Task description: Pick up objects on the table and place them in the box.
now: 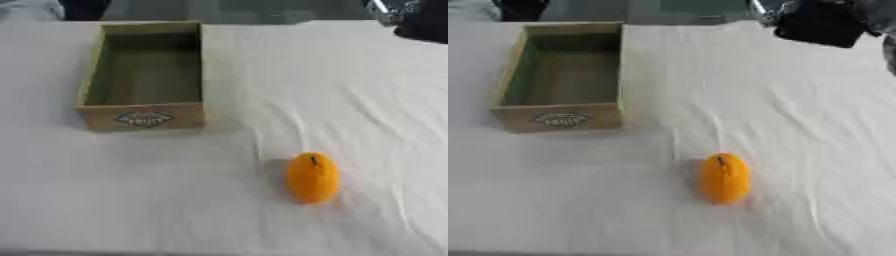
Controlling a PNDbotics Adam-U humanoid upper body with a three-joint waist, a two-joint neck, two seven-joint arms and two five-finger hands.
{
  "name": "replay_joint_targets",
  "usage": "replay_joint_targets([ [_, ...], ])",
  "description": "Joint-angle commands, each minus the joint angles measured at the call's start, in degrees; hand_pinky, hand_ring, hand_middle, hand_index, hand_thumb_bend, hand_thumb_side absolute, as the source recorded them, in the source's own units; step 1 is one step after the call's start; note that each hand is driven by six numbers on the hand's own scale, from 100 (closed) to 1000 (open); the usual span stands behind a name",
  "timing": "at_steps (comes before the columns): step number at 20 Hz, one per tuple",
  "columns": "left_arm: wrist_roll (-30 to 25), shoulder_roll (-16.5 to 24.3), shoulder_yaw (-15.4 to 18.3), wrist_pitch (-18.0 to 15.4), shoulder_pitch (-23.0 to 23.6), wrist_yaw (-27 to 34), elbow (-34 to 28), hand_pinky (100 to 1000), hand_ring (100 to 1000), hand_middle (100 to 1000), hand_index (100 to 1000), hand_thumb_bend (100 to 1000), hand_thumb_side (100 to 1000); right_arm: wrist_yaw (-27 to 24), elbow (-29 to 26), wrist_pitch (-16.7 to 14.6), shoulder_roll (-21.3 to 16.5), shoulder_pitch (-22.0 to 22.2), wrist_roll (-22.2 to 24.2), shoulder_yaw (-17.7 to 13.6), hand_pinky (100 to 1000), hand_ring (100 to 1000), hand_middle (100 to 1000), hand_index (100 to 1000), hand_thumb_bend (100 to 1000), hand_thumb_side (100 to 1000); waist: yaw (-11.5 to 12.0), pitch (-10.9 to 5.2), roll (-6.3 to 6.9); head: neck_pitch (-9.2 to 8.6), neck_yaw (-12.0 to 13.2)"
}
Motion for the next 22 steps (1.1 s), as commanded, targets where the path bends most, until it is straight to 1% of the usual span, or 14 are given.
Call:
replay_joint_targets([
  [1, -0.30, 1.84, -0.09, -0.08, -0.36, -0.08, -0.93, 744, 694, 698, 873, 100, 912, 0.29, -0.81, -0.10, -1.14, -3.43, 6.48, 2.59, 693, 797, 788, 932, 124, 1000, 0.04, -1.23, -0.03, 0.02, 0.10],
  [7, -0.34, 1.78, -0.12, -0.05, -0.23, -0.07, -0.93, 744, 694, 698, 872, 100, 911, -0.44, -0.81, 1.46, 2.63, -8.61, 15.96, 6.90, 679, 792, 764, 959, 239, 1000, -0.03, -1.37, 0.03, 0.06, 0.12],
  [9, -0.33, 1.81, -0.10, -0.05, -0.20, -0.08, -0.93, 744, 694, 698, 872, 100, 911, -1.43, -0.81, 2.00, 3.11, -9.13, 18.24, 7.92, 684, 792, 762, 960, 328, 1000, 0.01, -1.33, 0.06, 0.12, 0.05],
  [10, -0.35, 1.82, -0.10, -0.06, -0.20, -0.08, -0.93, 744, 694, 698, 871, 100, 911, -2.43, -0.81, 2.38, 3.18, -9.17, 19.28, 8.35, 688, 800, 761, 960, 461, 1000, 0.02, -1.29, 0.08, 0.14, 0.04],
  [11, -0.37, 1.84, -0.11, -0.07, -0.19, -0.09, -0.93, 744, 694, 698, 871, 100, 912, -3.31, -0.81, 2.49, 3.12, -9.20, 20.22, 8.68, 689, 801, 761, 960, 475, 1000, 0.01, -1.26, 0.09, 0.14, 0.05],
  [12, -0.38, 1.85, -0.11, -0.07, -0.19, -0.10, -0.93, 744, 695, 698, 870, 100, 911, -4.28, -0.81, 2.50, 2.97, -9.06, 21.10, 8.93, 695, 806, 758, 964, 566, 997, -0.01, -1.21, 0.11, 0.14, 0.06],
  [13, -0.38, 1.86, -0.10, -0.08, -0.20, -0.10, -0.93, 744, 695, 698, 870, 100, 911, -5.43, -0.81, 2.50, 2.77, -8.84, 21.92, 9.03, 701, 810, 759, 969, 619, 961, -0.06, -1.17, 0.13, 0.15, 0.06],
  [15, -0.39, 1.86, -0.11, -0.08, -0.22, -0.08, -0.93, 744, 695, 698, 870, 100, 911, -7.42, -0.81, 2.28, 2.34, -8.48, 23.20, 9.01, 707, 817, 765, 976, 652, 924, -0.14, -1.10, 0.15, 0.17, 0.10],
  [16, -0.40, 1.86, -0.12, -0.09, -0.25, -0.07, -0.93, 744, 695, 698, 870, 100, 912, -8.25, -0.81, 2.03, 2.14, -8.25, 23.87, 9.09, 711, 822, 769, 985, 680, 843, -0.19, -1.07, 0.16, 0.18, 0.11],
  [17, -0.40, 1.86, -0.13, -0.10, -0.28, -0.07, -0.93, 744, 695, 698, 870, 100, 912, -9.01, -0.81, 1.75, 1.93, -8.04, 24.60, 9.18, 714, 826, 773, 994, 696, 798, -0.23, -1.06, 0.17, 0.19, 0.10],
  [19, -0.38, 1.86, -0.12, -0.10, -0.28, -0.05, -0.93, 744, 695, 698, 870, 100, 911, -10.14, -0.81, 1.17, 1.54, -7.58, 26.07, 9.33, 718, 831, 775, 999, 693, 718, -0.30, -1.06, 0.17, 0.16, 0.08],
  [20, -0.37, 1.87, -0.12, -0.11, -0.28, -0.04, -0.93, 744, 695, 698, 870, 100, 911, -10.50, -0.81, 0.95, 1.32, -7.26, 26.73, 9.42, 725, 840, 783, 1000, 661, 633, -0.32, -1.06, 0.18, 0.14, 0.11],
  [21, -0.37, 1.88, -0.12, -0.12, -0.29, -0.04, -0.93, 744, 696, 698, 870, 100, 911, -10.82, -0.81, 0.80, 1.08, -6.86, 27.17, 9.59, 726, 841, 784, 1000, 659, 625, -0.33, -1.07, 0.20, 0.12, 0.12],
  [22, -0.38, 1.91, -0.12, -0.14, -0.31, -0.03, -0.93, 744, 696, 698, 870, 100, 911, -11.24, -0.81, 0.69, 0.83, -6.33, 27.39, 9.98, 733, 854, 791, 1000, 655, 573, -0.33, -1.06, 0.20, 0.07, 0.10],
])
